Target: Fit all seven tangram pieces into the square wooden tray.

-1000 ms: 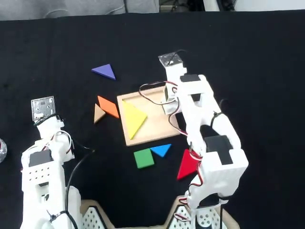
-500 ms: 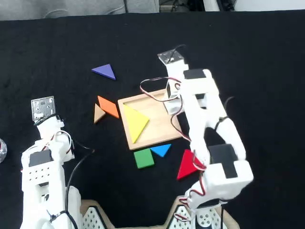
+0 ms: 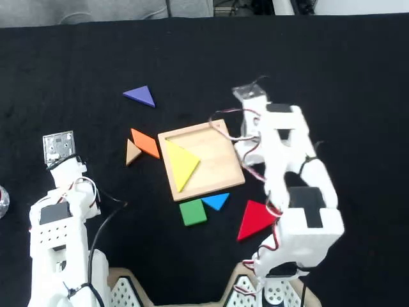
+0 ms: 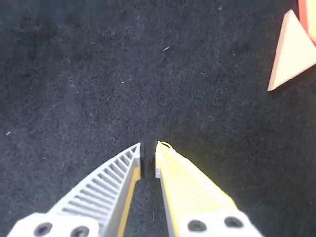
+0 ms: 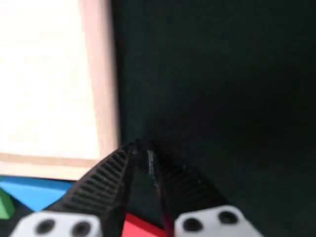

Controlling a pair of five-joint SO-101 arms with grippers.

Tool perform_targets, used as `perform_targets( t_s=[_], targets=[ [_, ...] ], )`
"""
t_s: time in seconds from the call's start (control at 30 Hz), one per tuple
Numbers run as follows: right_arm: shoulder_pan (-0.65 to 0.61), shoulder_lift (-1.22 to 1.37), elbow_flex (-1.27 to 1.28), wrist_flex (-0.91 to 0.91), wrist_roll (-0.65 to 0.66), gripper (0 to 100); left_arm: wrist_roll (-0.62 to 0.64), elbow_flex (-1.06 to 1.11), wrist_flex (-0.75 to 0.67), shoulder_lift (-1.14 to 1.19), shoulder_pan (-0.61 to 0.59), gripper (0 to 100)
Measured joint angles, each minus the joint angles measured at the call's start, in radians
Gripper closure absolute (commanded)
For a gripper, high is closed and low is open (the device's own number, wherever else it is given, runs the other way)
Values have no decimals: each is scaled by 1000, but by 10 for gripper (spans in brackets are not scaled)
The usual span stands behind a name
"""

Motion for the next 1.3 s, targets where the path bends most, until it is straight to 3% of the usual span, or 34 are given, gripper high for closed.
perform_targets(
  t_s=[0.27,0.43,0.57,0.7,0.8,0.93,1.0,1.17,1.3],
  targets=[
    [-123,0,34,40,0,988,0,0,0,-3,0,927],
    [-84,-104,34,135,25,988,0,0,0,-3,0,927],
    [12,-299,34,199,207,988,0,0,0,-3,0,927],
    [21,-489,138,221,516,984,0,0,0,-3,0,927],
    [20,-574,292,215,750,894,0,0,0,-3,0,927],
    [18,-640,405,218,819,724,0,0,0,-3,0,927],
    [18,-655,439,247,847,718,0,0,0,-3,0,927],
    [-28,-667,474,397,1062,719,0,0,0,-3,0,927],
    [-44,-669,489,391,1099,719,0,0,0,-3,0,927]
  ],
)
